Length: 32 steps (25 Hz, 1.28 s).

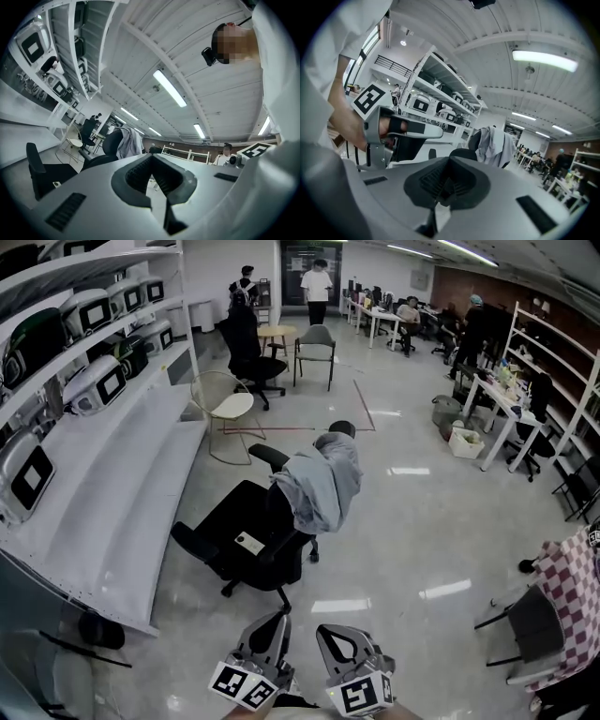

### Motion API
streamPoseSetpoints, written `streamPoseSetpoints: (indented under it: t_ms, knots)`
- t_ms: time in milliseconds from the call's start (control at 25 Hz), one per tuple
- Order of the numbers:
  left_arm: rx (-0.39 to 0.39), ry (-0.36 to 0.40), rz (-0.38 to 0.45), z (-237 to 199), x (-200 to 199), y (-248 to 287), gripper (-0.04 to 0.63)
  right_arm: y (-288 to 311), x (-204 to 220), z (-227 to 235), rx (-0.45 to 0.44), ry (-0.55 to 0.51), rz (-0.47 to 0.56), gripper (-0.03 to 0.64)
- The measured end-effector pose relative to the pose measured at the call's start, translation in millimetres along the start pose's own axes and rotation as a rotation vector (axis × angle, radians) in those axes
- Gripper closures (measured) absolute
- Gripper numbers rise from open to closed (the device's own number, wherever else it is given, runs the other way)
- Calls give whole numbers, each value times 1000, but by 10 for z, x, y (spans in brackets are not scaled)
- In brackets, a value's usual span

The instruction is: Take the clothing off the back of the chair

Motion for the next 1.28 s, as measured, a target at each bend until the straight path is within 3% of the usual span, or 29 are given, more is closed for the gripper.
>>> streamPoseSetpoints:
  t_ms: [320, 600, 1000, 1280]
  knots:
    - [53, -30, -2, -365, -97, 212, 588, 356, -94, 25, 42, -7, -34, 600]
    - [56, -46, -11, -412, -39, 351, 588, 484, -38, 126, 36, -1, -46, 600]
    - [-19, -18, -1, -370, -2, 812, 586, 651, 52, 629, -42, -24, 7, 600]
    - [-83, 24, 57, -297, -10, 1254, 586, 688, 196, 1086, -97, -49, 51, 600]
Point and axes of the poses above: the fingertips, and each gripper's own axes: y forward along the fingers, z to its right, x out of its underside, the point moved 7 cm from there along -y, backward along the fingers, and after that the axes turned 1 degree about z, right-handed, at the moved point
